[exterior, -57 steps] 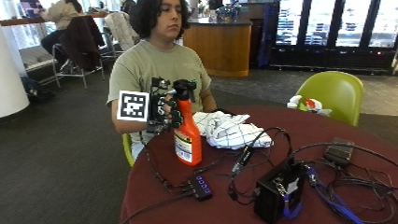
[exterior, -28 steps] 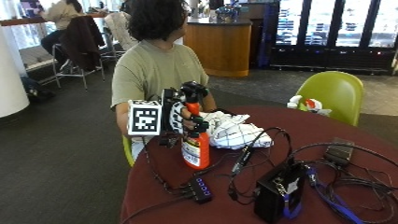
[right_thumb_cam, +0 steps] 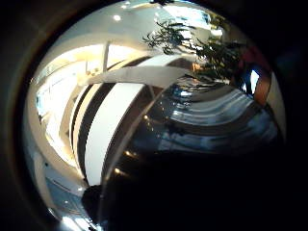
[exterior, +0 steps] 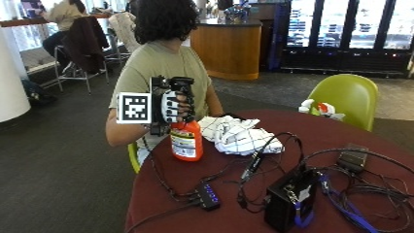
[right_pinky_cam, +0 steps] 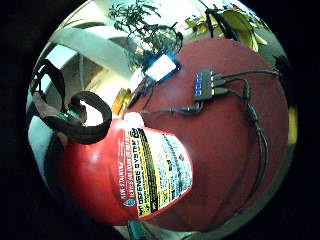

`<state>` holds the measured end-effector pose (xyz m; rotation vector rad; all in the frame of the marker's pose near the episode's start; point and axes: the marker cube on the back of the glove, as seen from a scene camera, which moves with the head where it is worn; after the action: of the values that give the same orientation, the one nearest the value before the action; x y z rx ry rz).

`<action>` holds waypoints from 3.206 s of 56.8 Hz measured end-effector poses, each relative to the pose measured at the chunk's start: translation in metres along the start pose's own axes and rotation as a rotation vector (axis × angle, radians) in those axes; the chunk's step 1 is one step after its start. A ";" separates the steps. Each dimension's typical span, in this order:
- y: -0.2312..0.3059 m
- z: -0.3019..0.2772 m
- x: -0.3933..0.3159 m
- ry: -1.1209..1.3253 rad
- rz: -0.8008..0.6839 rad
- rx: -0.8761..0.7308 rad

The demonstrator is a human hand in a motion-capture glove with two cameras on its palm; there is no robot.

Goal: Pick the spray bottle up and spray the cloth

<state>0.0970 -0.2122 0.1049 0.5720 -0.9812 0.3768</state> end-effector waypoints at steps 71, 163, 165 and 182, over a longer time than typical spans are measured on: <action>-0.003 0.185 0.012 1.435 0.596 -1.237; -0.033 0.448 -0.075 -0.110 -0.042 -0.557; -0.026 0.443 -0.073 -0.085 -0.033 -0.629; -0.012 0.354 -0.064 0.379 -0.186 -0.756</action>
<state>-0.1660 -0.4398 0.1983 -0.1006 -0.6270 -0.0673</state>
